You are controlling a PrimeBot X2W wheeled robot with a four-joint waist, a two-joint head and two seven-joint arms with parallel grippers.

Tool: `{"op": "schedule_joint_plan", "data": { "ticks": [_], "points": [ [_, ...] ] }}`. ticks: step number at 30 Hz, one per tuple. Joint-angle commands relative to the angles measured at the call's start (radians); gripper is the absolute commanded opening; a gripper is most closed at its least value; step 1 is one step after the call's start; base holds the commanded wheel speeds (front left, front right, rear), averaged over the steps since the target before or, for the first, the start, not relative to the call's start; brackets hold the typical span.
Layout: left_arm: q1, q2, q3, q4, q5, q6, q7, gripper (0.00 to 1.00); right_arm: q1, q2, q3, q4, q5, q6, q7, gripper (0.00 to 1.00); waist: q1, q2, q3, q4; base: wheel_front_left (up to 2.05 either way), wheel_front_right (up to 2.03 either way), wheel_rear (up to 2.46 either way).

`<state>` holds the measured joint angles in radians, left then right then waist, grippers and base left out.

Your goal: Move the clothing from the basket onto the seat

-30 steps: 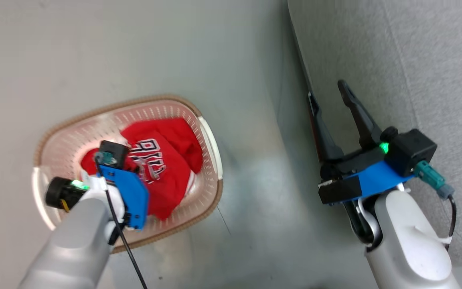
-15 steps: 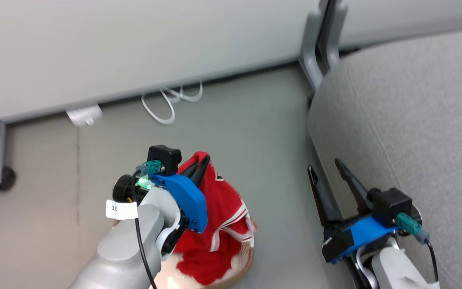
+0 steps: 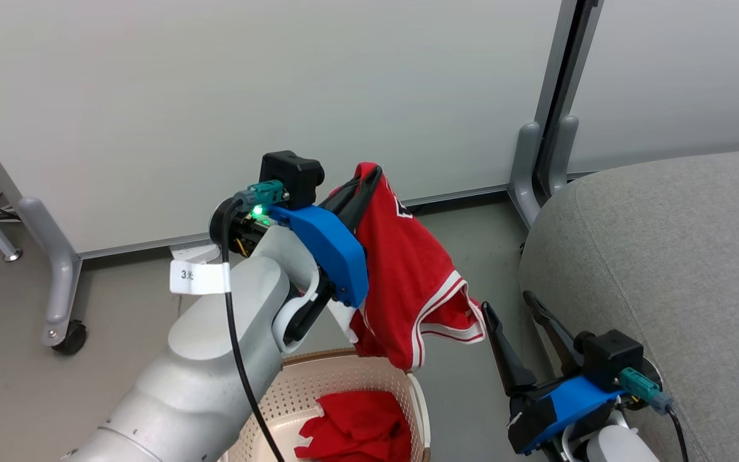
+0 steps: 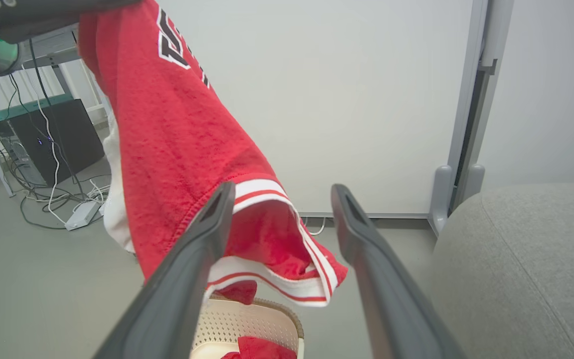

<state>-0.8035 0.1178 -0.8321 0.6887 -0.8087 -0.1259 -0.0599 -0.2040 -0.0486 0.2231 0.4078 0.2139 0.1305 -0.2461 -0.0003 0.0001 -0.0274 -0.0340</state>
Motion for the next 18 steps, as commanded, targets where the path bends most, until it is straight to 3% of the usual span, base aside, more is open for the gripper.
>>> {"op": "schedule_joint_plan", "data": {
  "ticks": [1, 9, 18],
  "points": [
    [-0.013, -0.004, -0.005, -0.001, 0.004, -0.003, 0.004, 0.0, 0.013, -0.003, 0.006, -0.003, 0.002, 0.0, 0.004, 1.0, 0.0003, -0.0001, 0.0, -0.005, 0.0, 0.0, 0.0],
    [0.004, -0.016, -0.023, 0.007, -0.003, -0.001, 0.007, 0.0, -0.007, -0.003, 0.065, -0.02, 0.028, 0.0, 0.025, 1.0, 0.0003, -0.0001, 0.005, -0.017, 0.0, 0.0, 0.0],
    [-0.004, -0.035, -0.056, 0.007, -0.009, -0.004, 0.004, 0.0, -0.184, -0.003, 0.202, -0.005, 0.057, 0.0, 0.094, 1.0, 0.0003, -0.0001, 0.012, -0.022, 0.0, 0.0, 0.0]
  ]
}}
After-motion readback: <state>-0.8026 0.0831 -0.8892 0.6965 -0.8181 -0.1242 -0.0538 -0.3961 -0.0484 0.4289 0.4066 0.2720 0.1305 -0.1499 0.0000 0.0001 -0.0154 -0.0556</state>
